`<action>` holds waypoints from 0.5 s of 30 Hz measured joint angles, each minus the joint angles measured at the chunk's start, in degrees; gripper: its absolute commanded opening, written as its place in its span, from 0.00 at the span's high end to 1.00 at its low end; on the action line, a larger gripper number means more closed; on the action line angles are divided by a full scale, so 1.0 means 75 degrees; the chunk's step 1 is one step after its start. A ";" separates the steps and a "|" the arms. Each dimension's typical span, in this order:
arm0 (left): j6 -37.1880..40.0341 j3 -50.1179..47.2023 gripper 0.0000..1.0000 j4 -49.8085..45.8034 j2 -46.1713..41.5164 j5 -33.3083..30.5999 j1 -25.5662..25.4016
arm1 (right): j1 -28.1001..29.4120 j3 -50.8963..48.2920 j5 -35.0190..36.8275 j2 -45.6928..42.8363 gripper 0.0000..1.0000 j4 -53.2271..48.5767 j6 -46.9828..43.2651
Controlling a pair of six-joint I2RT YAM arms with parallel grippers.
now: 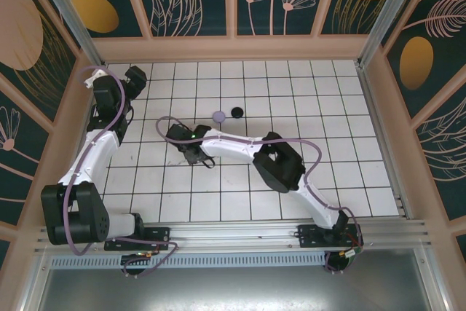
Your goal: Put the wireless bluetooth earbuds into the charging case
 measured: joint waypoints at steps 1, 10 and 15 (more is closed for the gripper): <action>-0.0003 0.0000 0.01 0.0003 0.0000 0.0015 0.0000 | -0.0006 -0.0195 -0.0006 -0.0122 0.64 -0.0012 0.0227; -0.0003 0.0000 0.01 0.0000 0.0000 0.0201 0.0000 | -0.0017 -0.0685 -0.0137 -0.0423 0.40 -0.0029 0.1081; -0.0023 -0.0003 0.01 0.0003 -0.0003 0.0259 0.0000 | -0.0058 -0.0682 -0.0149 -0.0510 0.28 -0.0271 0.1422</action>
